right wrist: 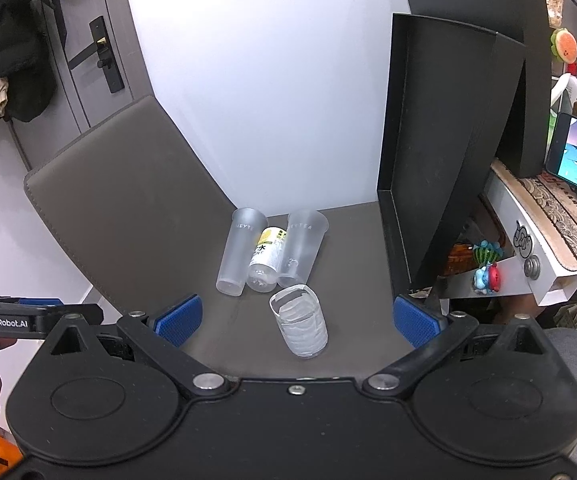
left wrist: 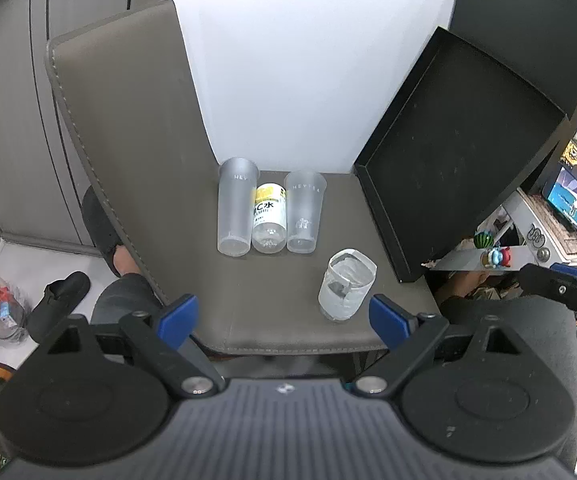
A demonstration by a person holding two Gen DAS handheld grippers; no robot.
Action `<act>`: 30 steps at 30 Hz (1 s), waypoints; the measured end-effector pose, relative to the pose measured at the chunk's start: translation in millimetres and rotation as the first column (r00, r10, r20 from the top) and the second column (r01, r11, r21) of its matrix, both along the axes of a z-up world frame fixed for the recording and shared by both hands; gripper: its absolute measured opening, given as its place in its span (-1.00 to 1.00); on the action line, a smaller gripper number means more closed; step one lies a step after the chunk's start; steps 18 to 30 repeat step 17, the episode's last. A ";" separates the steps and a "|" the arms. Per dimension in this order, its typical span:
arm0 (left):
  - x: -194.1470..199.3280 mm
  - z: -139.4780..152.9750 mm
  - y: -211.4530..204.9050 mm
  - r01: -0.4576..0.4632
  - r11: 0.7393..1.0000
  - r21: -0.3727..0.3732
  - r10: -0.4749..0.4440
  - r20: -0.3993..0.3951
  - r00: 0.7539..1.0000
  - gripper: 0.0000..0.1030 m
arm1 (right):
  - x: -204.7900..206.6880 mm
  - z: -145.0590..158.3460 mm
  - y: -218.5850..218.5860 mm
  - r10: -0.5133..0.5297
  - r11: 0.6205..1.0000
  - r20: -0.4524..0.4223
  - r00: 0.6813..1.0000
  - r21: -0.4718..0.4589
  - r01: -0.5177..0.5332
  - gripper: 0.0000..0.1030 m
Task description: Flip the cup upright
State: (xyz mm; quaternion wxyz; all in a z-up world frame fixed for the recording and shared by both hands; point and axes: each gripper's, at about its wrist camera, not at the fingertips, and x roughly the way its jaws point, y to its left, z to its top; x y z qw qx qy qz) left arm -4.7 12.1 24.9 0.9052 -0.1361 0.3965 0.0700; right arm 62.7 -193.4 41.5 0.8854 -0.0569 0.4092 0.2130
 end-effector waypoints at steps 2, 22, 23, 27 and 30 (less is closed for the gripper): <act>1.3 -0.6 -1.7 0.008 1.000 0.003 -0.008 -0.005 1.000 0.78 | 0.7 -0.9 -0.3 0.003 1.000 -0.003 1.000 0.000 -0.003 1.00; -0.3 -2.2 -7.4 0.051 0.998 0.028 -0.051 0.004 0.999 0.78 | 3.9 -6.3 -0.9 -0.002 1.000 -0.021 1.000 -0.004 0.001 1.00; -0.3 -2.2 -7.4 0.051 0.998 0.028 -0.051 0.004 0.999 0.78 | 3.9 -6.3 -0.9 -0.002 1.000 -0.021 1.000 -0.004 0.001 1.00; -0.3 -2.2 -7.4 0.051 0.998 0.028 -0.051 0.004 0.999 0.78 | 3.9 -6.3 -0.9 -0.002 1.000 -0.021 1.000 -0.004 0.001 1.00; -0.3 -2.2 -7.4 0.051 0.998 0.028 -0.051 0.004 0.999 0.78 | 3.9 -6.3 -0.9 -0.002 1.000 -0.021 1.000 -0.004 0.001 1.00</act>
